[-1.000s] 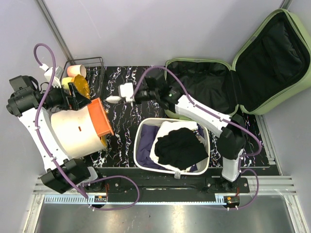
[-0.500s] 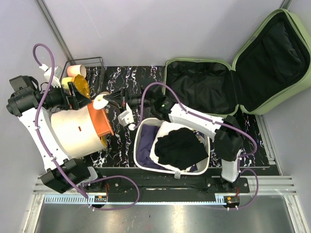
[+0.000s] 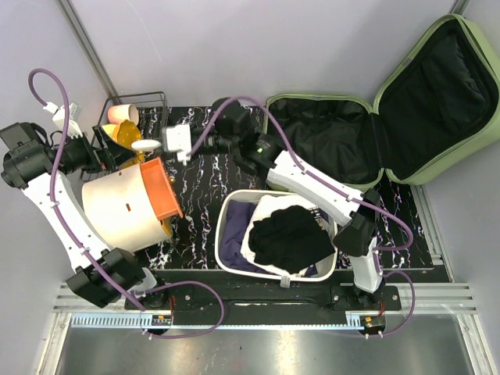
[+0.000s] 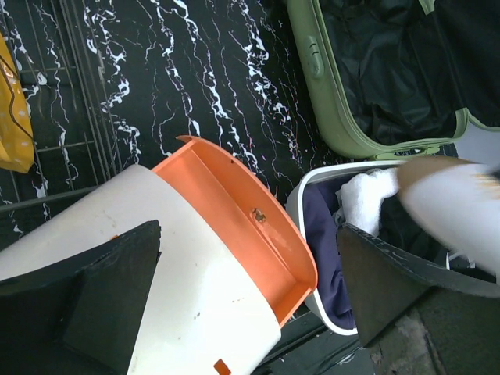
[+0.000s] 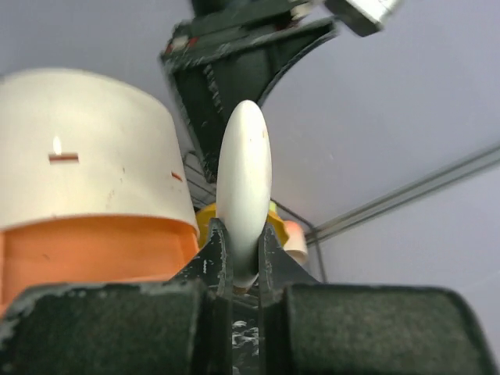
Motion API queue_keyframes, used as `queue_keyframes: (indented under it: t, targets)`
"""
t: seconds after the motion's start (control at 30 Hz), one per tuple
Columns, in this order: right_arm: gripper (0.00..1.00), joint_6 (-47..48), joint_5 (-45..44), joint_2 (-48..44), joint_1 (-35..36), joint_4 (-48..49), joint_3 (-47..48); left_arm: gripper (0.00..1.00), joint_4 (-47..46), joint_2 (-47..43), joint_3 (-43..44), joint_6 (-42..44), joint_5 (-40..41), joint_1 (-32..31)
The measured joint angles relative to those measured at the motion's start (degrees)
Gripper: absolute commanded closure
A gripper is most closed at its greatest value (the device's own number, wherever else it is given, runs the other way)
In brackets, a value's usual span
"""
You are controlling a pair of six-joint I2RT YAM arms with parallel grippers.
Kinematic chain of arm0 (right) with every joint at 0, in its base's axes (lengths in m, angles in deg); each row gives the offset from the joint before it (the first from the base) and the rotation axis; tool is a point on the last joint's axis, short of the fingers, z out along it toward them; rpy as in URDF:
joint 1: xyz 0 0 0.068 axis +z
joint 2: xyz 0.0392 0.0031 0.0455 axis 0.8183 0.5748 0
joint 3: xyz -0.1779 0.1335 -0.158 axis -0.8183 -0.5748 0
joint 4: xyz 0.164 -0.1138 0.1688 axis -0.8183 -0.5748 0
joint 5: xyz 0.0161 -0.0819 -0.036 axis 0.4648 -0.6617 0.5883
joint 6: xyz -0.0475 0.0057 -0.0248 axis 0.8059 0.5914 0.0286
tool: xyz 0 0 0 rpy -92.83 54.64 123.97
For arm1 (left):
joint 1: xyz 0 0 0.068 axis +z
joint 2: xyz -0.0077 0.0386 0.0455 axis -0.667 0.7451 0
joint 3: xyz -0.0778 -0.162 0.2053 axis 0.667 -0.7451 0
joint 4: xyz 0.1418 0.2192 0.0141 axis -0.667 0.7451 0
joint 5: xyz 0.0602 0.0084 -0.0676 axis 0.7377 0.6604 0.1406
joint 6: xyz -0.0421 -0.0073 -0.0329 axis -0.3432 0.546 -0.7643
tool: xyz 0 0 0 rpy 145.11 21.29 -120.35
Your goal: Open, take out, and arrange the luggage
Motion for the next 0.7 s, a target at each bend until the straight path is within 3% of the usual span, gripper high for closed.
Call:
queue_keyframes:
  t: [0.3,0.47,0.7]
  targets:
    - [1.00,-39.7,-1.1,11.4,0.0,-28.5,34.9,0.01,-2.6,1.2,0.3,-1.5,-0.6,0.0]
    - [1.00,-54.3,-2.7,16.7,0.0,-37.6,36.2,0.01,-4.0,-0.3,-1.6,-2.1,-0.6,0.0]
    - [1.00,-66.3,-7.5,21.6,0.0,-42.3,36.3,0.01,-5.0,-3.1,-4.4,-2.3,-0.4,0.0]
